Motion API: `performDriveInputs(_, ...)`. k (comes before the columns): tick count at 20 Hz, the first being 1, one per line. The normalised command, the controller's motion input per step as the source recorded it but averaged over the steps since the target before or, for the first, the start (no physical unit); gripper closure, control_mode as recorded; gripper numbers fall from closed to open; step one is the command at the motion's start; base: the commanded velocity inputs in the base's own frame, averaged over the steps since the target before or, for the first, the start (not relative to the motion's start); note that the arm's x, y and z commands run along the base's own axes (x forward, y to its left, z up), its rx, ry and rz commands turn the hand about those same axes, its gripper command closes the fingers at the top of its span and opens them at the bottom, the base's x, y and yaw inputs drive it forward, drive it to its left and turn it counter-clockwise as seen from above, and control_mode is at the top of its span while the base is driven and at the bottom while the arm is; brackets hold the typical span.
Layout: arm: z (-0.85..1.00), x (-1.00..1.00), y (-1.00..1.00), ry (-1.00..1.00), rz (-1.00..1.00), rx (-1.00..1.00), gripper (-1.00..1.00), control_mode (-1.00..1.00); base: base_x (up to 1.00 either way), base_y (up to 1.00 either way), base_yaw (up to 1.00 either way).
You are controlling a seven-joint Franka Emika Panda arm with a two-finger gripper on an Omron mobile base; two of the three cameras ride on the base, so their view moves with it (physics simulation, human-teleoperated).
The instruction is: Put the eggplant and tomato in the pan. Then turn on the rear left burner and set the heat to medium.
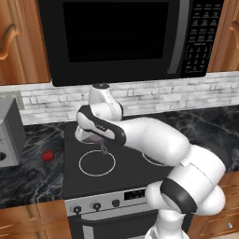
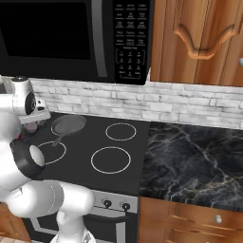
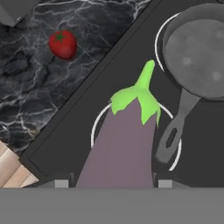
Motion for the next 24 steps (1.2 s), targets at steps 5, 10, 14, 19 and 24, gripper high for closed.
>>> performDriveInputs(5,-0.37,0.11,-0.31,-0.04,0.00,-0.01,1.00,-1.00,0.00,0.00,0.00)
performDriveInputs(10,0.00,0.49,-0.49,0.00,0.00,0.00,1.00,-1.00,0.00,0.00,0.00)
performDriveInputs(14,0.00,0.60,-0.30,0.02,0.00,0.00,1.00,-1.00,0.00,0.00,0.00)
performDriveInputs(19,-0.01,0.47,-0.01,0.02,0.00,0.00,1.00,-1.00,0.00,0.00,0.00)
performDriveInputs(24,-0.26,0.27,-0.01,0.00,-0.04,0.00,1.00,-1.00,0.00,0.00,0.00)
